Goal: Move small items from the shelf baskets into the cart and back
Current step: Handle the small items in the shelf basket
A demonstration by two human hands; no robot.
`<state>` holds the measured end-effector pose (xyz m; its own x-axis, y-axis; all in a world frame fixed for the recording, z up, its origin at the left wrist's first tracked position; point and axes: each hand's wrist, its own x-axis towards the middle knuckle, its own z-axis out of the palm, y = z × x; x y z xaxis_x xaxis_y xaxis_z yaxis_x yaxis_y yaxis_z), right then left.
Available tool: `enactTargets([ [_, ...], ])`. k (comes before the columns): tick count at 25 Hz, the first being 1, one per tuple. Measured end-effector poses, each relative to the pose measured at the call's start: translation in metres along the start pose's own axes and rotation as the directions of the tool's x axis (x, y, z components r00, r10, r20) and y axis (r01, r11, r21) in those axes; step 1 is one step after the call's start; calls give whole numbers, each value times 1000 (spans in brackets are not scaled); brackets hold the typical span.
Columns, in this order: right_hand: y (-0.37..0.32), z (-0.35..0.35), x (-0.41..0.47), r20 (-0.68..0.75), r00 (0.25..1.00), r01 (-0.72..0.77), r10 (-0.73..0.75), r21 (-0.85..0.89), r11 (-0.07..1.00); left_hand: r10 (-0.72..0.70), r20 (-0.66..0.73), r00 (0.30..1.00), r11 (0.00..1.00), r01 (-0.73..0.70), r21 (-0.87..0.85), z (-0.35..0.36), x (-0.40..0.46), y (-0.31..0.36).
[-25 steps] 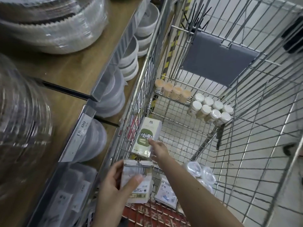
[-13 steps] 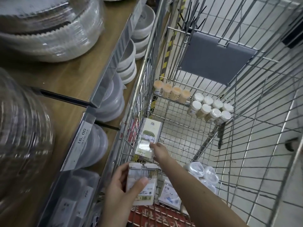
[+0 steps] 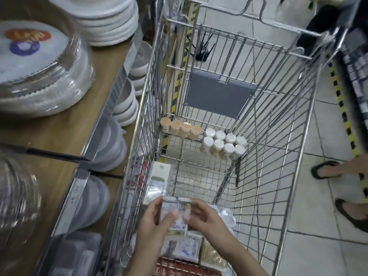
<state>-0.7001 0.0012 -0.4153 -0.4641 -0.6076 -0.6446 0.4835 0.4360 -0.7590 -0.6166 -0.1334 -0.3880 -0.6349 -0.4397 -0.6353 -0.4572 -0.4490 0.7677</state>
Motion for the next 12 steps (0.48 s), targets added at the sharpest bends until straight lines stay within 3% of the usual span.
enactTargets([
  [6,-6,-19,15,25,1000,-1,1,-16,1000,-39,31,999,988,34,150,11,16,-2],
  [8,-7,-26,28,25,1000,-7,7,-13,1000,69,19,997,932,-72,356,12,18,3],
  [10,-6,-32,51,-73,997,15,-15,-4,1000,327,-43,944,737,-226,637,5,24,20],
  [12,-11,-36,81,-224,973,51,-59,-43,998,647,-32,762,432,-332,838,-10,29,42],
])
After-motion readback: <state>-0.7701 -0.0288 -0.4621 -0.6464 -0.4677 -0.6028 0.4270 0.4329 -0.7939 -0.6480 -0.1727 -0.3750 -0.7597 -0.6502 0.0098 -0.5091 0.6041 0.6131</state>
